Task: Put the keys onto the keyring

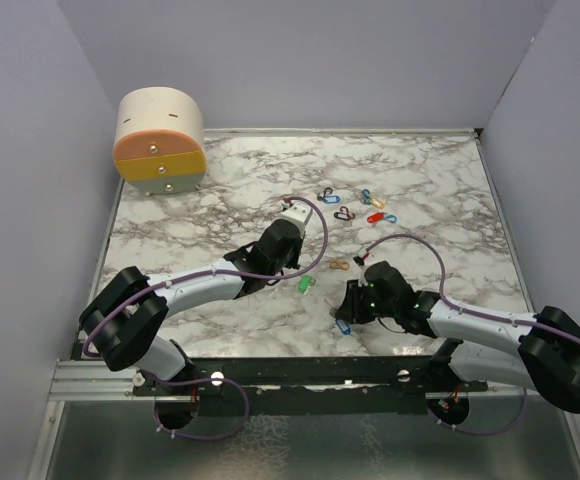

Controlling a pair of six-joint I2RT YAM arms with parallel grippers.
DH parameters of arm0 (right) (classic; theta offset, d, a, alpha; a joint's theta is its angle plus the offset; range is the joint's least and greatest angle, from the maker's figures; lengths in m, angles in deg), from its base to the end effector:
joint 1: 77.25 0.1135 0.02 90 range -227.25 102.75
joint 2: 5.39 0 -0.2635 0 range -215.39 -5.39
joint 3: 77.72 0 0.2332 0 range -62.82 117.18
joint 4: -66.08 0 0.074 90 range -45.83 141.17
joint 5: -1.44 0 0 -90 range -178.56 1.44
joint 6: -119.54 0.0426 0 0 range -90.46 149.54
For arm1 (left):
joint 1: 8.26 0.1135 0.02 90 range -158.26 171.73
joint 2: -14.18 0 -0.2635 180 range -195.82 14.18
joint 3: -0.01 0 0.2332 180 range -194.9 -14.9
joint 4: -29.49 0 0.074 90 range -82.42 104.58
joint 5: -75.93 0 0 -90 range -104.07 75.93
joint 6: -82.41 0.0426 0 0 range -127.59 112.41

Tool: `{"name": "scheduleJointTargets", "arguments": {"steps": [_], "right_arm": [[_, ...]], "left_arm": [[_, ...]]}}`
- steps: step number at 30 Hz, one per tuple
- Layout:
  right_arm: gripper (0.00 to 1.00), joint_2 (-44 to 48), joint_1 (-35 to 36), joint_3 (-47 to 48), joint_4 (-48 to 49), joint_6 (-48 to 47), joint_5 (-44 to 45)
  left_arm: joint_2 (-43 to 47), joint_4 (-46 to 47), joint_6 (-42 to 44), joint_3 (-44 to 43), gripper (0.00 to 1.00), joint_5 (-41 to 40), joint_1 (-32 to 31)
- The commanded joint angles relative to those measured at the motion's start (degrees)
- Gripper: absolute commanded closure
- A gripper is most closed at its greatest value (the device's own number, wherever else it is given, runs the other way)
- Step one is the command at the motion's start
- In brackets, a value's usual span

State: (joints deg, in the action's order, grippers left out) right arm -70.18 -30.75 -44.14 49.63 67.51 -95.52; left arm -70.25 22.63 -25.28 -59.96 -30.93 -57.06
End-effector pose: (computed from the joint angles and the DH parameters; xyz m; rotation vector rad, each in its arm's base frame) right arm 0.1240 0.1381 0.1451 -0.2507 2.5508 0.7824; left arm 0.2100 -0.2212 0.2195 0.3961 2.0779 -0.3883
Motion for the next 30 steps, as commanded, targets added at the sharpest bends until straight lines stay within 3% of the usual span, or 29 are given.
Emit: {"name": "scheduleJointTargets", "arguments": {"steps": [1, 14, 30], "right_arm": [[0.79, -0.3, 0.6, -0.8, 1.7, 0.7, -0.7], [0.99, -1.8, 0.7, -0.7, 3.0, 0.5, 0.8], [0.99, 10.7, 0.7, 0.2, 5.6, -7.8, 8.2]], "left_arm": [[1.6, 0.1, -0.5, 1.0, 1.0, -1.7, -0.2], [1.4, 0.3, -0.4, 1.1, 1.0, -1.8, -0.2], [2.2, 0.6, -1.3, 1.3, 1.0, -1.0, -0.4]]}}
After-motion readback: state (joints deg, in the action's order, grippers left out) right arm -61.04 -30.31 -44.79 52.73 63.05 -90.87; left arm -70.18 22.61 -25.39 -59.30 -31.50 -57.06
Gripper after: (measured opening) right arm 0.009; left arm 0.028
